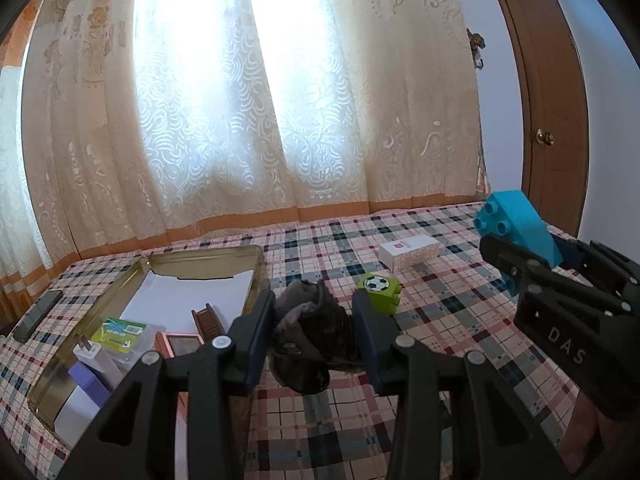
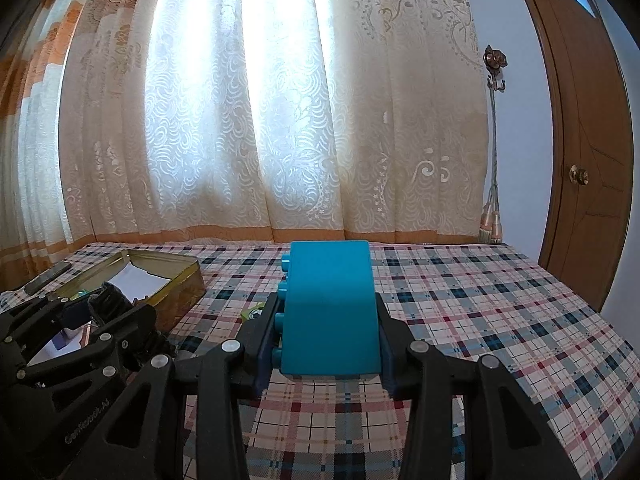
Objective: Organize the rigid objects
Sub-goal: 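Lift and carry the cyan brick and black stapler toward the gold tin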
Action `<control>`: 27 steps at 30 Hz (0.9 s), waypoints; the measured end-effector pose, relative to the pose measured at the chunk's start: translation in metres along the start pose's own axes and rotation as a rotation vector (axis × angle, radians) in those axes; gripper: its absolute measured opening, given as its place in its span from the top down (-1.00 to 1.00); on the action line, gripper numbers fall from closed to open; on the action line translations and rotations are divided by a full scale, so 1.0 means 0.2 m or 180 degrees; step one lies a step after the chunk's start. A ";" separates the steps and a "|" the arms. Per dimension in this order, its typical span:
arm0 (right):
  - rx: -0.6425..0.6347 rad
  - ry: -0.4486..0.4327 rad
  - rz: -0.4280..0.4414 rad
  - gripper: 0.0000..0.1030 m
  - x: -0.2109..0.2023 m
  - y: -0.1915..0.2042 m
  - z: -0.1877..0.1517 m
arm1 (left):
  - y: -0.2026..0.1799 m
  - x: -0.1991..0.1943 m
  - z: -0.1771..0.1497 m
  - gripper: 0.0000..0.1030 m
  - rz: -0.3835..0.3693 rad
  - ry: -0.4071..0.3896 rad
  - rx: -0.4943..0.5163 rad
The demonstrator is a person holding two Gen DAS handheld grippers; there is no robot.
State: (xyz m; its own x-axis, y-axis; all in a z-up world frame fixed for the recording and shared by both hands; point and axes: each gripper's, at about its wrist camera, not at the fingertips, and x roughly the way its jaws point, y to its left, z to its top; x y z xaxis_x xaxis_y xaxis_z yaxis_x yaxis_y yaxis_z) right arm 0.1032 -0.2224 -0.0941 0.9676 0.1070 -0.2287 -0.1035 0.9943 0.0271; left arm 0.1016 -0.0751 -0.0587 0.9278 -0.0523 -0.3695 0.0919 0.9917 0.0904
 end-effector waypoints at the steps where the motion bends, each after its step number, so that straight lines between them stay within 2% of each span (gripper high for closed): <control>1: 0.0001 -0.0001 0.0002 0.13 0.00 0.00 0.00 | 0.00 0.00 0.00 0.24 -0.0003 -0.0004 -0.0001; 27: -0.0058 -0.0041 0.0144 0.13 -0.06 0.10 -0.02 | 0.08 -0.08 -0.03 0.24 0.0049 -0.0135 -0.0169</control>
State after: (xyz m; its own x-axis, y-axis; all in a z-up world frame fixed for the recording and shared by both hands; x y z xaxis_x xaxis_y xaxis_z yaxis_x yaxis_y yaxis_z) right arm 0.0885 -0.2046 -0.0955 0.9648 0.1517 -0.2150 -0.1512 0.9883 0.0193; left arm 0.0856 -0.0574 -0.0570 0.9435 -0.0408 -0.3289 0.0592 0.9972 0.0463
